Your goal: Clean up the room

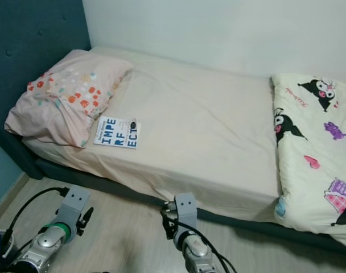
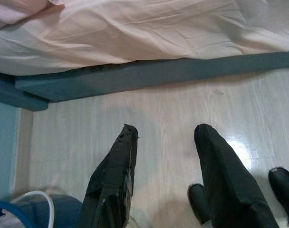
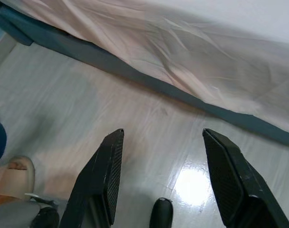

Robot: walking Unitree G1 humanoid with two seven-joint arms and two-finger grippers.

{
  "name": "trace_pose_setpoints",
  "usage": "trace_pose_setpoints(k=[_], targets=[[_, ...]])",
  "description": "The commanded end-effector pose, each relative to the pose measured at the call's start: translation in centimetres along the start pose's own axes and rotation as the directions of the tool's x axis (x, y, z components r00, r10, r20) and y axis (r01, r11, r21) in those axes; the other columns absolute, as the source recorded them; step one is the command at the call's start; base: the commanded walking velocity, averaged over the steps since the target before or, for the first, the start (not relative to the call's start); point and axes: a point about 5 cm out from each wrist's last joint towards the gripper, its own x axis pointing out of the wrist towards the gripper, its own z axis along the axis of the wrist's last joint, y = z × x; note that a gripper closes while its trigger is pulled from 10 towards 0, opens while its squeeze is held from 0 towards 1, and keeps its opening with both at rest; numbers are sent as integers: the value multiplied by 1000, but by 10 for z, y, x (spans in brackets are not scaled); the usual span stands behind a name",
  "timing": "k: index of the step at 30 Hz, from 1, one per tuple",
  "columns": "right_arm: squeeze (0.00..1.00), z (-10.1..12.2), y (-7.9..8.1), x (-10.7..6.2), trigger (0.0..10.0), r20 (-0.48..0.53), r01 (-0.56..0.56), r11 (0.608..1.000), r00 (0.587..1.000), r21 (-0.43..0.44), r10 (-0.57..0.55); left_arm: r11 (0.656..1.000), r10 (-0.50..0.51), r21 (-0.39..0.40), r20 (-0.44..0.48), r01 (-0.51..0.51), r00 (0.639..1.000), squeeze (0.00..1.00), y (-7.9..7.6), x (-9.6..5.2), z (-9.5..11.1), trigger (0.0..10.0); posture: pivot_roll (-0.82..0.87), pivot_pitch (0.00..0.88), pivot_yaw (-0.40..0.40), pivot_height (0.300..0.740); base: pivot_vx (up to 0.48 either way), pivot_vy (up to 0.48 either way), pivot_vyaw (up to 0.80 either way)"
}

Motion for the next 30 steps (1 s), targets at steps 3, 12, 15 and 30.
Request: trace_pose_setpoints(k=[3, 12, 15, 30], targets=[[0, -5, -1, -2, 10000, -21, 5, 1000, 1000, 2, -5, 1000, -16, -24, -18, 15, 1000, 0, -4, -2, -7, 10000, 20, 17, 15, 740, 0, 0, 0], [0, -9, 1, -3, 10000, -29, 5, 1000, 1000, -1, -5, 1000, -28, -4, -13, 28, 1000, 0, -5, -3, -7, 10000, 16, 18, 20, 740, 0, 0, 0], [0, -8, 1, -3, 10000, -27, 1, 1000, 1000, -6, -1, 1000, -11, 9, -4, 11, 1000, 0, -1, -2, -4, 10000, 18, 19, 21, 740, 0, 0, 0], [0, -8, 1, -3, 10000, -31, -2, 1000, 1000, -4, 2, 1000, -7, -5, 2, 7, 1000, 0, -3, -3, -6, 10000, 21, 25, 15, 740, -40, 0, 0]])
